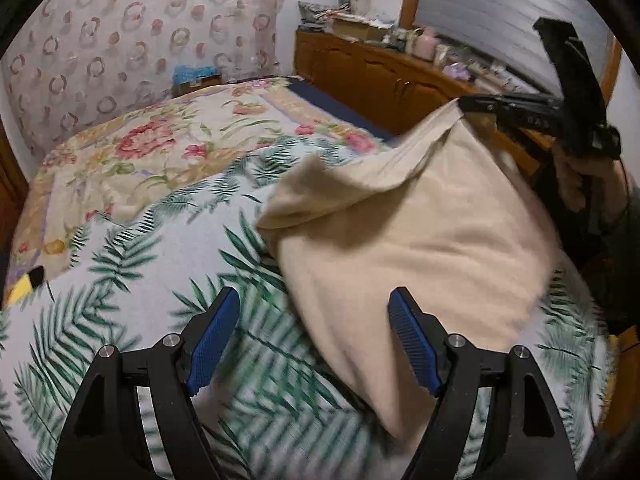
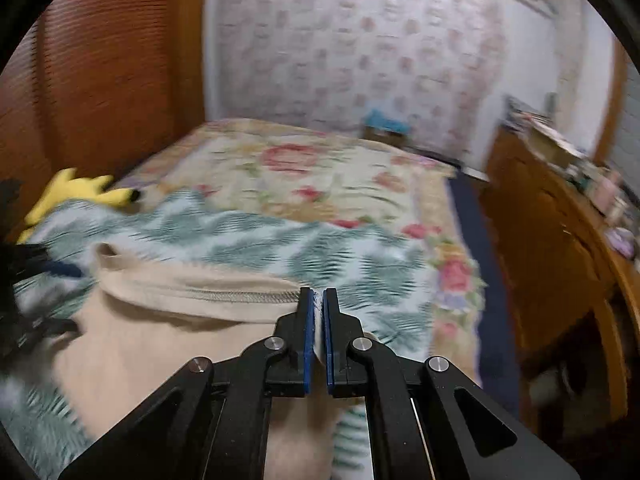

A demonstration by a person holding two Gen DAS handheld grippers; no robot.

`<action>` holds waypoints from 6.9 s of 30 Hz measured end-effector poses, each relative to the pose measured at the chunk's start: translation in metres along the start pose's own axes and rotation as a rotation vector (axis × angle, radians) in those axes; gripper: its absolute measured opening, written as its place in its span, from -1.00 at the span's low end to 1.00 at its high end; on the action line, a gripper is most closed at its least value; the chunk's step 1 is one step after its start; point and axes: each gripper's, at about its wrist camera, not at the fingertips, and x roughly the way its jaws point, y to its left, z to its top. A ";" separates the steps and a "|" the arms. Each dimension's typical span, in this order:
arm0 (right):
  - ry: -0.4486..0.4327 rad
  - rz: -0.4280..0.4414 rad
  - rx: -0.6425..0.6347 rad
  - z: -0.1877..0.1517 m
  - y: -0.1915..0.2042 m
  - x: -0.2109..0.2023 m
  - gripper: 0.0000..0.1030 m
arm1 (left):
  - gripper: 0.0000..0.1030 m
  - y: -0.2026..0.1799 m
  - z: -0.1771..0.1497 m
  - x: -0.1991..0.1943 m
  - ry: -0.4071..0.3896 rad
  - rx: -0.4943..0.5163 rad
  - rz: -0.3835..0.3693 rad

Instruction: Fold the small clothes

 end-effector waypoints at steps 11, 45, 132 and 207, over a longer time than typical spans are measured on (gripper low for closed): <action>0.032 -0.048 0.048 -0.009 0.007 -0.018 0.27 | 0.51 0.040 0.041 0.030 -0.052 -0.076 0.097; 0.143 0.214 0.121 -0.038 0.006 0.015 -0.05 | -0.29 0.018 0.016 0.032 0.021 -0.131 -0.094; -0.238 0.212 0.004 -0.040 0.212 -0.116 0.30 | 0.62 0.040 -0.142 -0.217 -0.392 -0.267 0.398; -0.337 0.072 0.184 -0.103 0.208 -0.183 0.34 | 0.62 -0.013 -0.121 -0.229 -0.450 -0.211 0.377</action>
